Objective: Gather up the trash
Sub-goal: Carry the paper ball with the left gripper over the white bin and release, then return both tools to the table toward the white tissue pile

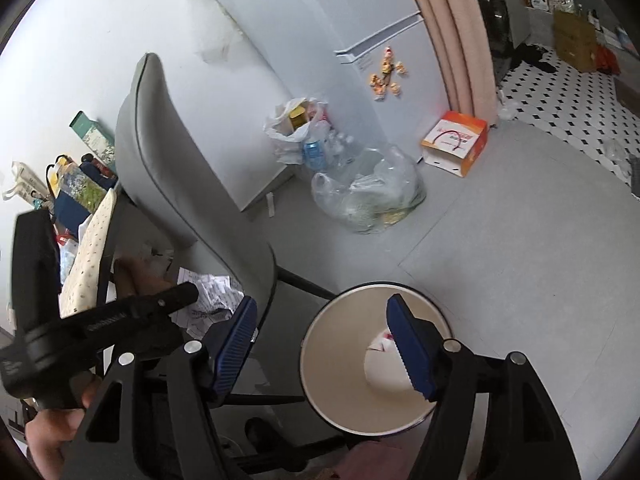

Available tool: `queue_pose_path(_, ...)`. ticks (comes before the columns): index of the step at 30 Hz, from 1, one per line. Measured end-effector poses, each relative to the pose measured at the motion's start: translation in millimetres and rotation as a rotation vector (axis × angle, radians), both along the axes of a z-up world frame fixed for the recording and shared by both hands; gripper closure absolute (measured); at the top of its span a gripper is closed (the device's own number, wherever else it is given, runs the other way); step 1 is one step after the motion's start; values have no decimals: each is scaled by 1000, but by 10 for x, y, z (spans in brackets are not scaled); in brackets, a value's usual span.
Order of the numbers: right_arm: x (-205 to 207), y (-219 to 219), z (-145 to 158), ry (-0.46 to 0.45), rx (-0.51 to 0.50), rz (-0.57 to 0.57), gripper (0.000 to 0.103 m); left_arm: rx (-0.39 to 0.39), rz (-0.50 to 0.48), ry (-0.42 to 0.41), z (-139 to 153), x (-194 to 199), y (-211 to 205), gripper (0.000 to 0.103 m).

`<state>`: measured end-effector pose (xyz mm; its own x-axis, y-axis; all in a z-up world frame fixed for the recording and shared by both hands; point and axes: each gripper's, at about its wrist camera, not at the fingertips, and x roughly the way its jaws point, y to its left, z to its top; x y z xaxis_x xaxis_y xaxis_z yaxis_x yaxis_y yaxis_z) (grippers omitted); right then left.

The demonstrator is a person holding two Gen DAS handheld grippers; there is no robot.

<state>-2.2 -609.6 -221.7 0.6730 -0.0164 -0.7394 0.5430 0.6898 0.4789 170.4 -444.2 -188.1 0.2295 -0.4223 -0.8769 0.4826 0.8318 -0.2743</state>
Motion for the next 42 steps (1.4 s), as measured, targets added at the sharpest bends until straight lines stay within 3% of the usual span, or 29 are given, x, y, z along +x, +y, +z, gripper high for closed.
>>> queue_pose_path(6,-226,-137,113,32,-44,-82,37,-23,-54,67,-181,-40,-149,86)
queue_pose_path(7,-251,-147,122,33,-44,-86,37,-40,-63,85,-194,-43,-171,65)
queue_pose_path(8,-275,-159,135,34,-44,-91,37,-60,-66,104,-196,-42,-187,27)
queue_pose_path(9,-292,-170,146,34,-45,-96,37,-75,-60,107,-185,-42,-183,15)
queue_pose_path(10,-307,-187,157,34,-46,-99,37,-97,-48,97,-146,-57,-163,11)
queue_pose_path(14,-321,-195,271,28,-86,-123,33,-105,-46,86,36,-63,-113,11)
queue_pose_path(18,-311,-99,464,1,-121,-124,16,-105,20,46,358,-6,187,11)
queue_pose_path(21,-284,21,637,-32,-148,-112,7,-109,98,-46,714,14,568,7)
queue_pose_path(29,-50,605,1109,-92,-214,7,7,-163,229,-284,1549,-21,1616,6)
queue_pose_path(37,132,1199,1496,-169,-295,102,7,-173,363,-478,1878,-183,2458,6)
queue_pose_path(42,276,1493,1603,-170,-290,160,7,-188,369,-535,1901,-281,2757,6)
